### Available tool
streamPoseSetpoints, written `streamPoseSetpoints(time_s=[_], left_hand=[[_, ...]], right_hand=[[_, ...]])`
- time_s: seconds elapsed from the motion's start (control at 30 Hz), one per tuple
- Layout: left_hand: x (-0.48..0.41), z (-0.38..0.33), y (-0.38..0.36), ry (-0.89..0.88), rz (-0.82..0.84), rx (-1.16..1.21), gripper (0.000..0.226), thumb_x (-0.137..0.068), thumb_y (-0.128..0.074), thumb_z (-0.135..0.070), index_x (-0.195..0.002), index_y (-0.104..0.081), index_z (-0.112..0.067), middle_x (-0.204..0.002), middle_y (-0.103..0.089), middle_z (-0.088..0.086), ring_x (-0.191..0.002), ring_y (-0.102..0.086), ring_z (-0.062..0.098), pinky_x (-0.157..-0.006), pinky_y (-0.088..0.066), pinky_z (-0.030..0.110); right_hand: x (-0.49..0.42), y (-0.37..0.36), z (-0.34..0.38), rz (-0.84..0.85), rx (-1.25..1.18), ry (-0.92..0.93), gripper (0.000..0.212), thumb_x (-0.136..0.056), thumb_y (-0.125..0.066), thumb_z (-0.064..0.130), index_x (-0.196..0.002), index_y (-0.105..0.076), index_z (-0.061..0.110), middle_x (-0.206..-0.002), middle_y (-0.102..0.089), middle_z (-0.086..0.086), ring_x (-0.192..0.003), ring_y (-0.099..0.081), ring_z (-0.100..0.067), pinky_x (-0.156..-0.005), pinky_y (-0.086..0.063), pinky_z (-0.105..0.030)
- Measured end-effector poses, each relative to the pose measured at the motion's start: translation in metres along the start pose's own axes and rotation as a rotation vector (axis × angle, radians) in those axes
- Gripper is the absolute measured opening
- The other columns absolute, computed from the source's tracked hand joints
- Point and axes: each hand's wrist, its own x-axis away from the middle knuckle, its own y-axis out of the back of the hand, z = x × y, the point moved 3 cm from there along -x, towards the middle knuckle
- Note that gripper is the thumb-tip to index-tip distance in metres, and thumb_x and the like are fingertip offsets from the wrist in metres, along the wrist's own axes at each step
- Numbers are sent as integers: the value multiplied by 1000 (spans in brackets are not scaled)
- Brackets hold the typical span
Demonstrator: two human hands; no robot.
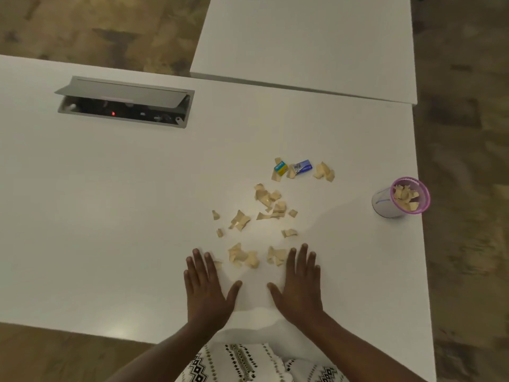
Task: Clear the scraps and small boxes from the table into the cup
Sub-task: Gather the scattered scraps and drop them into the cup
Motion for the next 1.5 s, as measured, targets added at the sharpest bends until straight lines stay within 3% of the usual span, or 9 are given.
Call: streamPoseSetpoints(time_s=[0.23, 0.43, 0.6, 0.73, 0.93, 1.07, 1.27, 1.4, 1.5], left_hand=[[-44, -41, 10, -162, -10, -91, 104, -88, -18, -78, -156, 12, -5, -164, 22, 18, -152, 19, 37, -125, -7, 55], [-85, -61, 41, -284, -39, -136, 104, -88, -38, -73, -157, 15, -14, -164, 24, 17, -152, 18, 39, -123, -1, 57], [-104, -67, 50, -468, 97, -209, 96, -93, -52, -56, -157, 14, -30, -165, 22, 13, -154, 7, 38, -122, -18, 58], [-100, -69, 54, -488, 121, -179, 69, -100, -52, -31, -159, -17, -26, -167, -4, 16, -153, -14, 38, -114, -37, 48], [-84, -81, 69, -597, -13, -170, 54, -64, -87, -4, -115, -69, 0, -113, -67, 26, -92, -67, 42, -53, -59, 40], [-86, -87, 70, -564, 10, -114, 31, -84, -70, -9, -114, -66, -3, -112, -61, 19, -98, -59, 39, -62, -55, 41], [-90, -91, 73, -459, -22, -55, 20, -91, -61, -13, -110, -60, -9, -108, -57, 11, -101, -54, 31, -65, -46, 36], [-95, -104, 85, -379, -102, 106, 23, -92, -56, -6, -111, -67, -14, -102, -62, 5, -93, -58, 26, -66, -48, 32], [-97, -117, 93, -310, -118, 260, 24, -92, -52, -5, -106, -69, -14, -96, -63, 3, -89, -61, 24, -71, -50, 32]], right_hand=[[-33, 3, 27, -94, 107, 108, 98, -91, -27, 71, -155, 12, 8, -161, 24, -20, -148, 24, -42, -121, 6, -58], [-91, 60, 31, -152, 144, 228, 110, -84, -58, 65, -157, 8, 16, -162, 21, -20, -149, 13, -46, -121, -15, -58], [-134, 83, 35, 62, 188, 367, 116, -80, -72, 55, -157, 10, 28, -165, 16, -11, -150, 5, -48, -117, -25, -59], [-132, 75, 37, 67, 268, 440, 73, -97, -57, 21, -156, -15, 29, -167, 3, -9, -152, 0, -42, -111, -39, -54], [-105, 67, 32, -122, 253, 461, 35, -101, -41, 10, -135, -51, 14, -143, -45, -15, -127, -45, -34, -78, -53, -40], [-98, 70, 24, -183, 228, 457, 23, -99, -41, 8, -114, -57, 13, -116, -54, -9, -105, -52, -29, -65, -45, -38], [-96, 88, 5, -298, -215, 304, 20, -94, -48, 3, -97, -66, 9, -92, -62, -9, -85, -58, -26, -70, -48, -37], [-90, 103, -12, -323, -567, 154, 16, -91, -59, 6, -92, -72, 15, -92, -71, 3, -83, -61, -10, -72, -42, -8], [-85, 108, -29, -278, -771, 25, 16, -88, -64, 8, -87, -73, 21, -89, -72, 12, -85, -65, -8, -75, -46, -10]])
